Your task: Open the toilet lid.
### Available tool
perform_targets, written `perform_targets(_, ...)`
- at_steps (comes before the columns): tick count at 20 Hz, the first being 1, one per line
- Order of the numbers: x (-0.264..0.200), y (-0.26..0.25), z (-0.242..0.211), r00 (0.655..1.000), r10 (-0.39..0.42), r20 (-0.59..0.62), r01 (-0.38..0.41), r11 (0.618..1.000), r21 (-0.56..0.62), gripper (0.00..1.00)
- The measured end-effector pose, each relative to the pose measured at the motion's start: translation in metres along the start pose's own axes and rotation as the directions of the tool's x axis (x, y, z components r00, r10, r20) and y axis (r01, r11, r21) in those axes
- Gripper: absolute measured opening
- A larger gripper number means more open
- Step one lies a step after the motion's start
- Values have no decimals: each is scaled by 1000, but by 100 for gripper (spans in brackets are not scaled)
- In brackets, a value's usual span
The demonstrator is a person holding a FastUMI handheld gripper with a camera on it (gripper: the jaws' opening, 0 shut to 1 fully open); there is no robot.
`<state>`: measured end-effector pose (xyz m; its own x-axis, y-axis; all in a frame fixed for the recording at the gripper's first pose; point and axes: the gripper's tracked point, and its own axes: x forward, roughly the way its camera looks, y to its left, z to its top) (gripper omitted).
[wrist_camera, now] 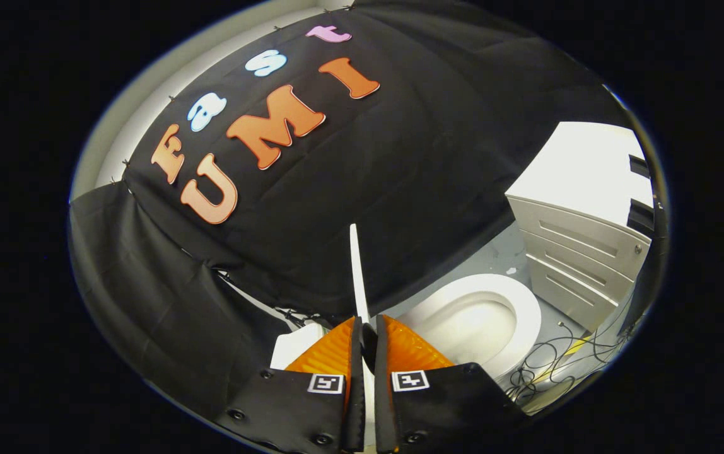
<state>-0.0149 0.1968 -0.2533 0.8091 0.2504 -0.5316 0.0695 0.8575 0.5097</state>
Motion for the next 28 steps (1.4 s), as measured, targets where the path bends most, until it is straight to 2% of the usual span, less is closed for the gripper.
perform_targets(13,0,102,-29,995,96,-32,-100,981,-166,14)
perform_targets(19,-1,146,-50,991,124,-45,-132,952,-277,15)
perform_targets(28,-3,195,-85,988,146,-47,-152,884,-441,14)
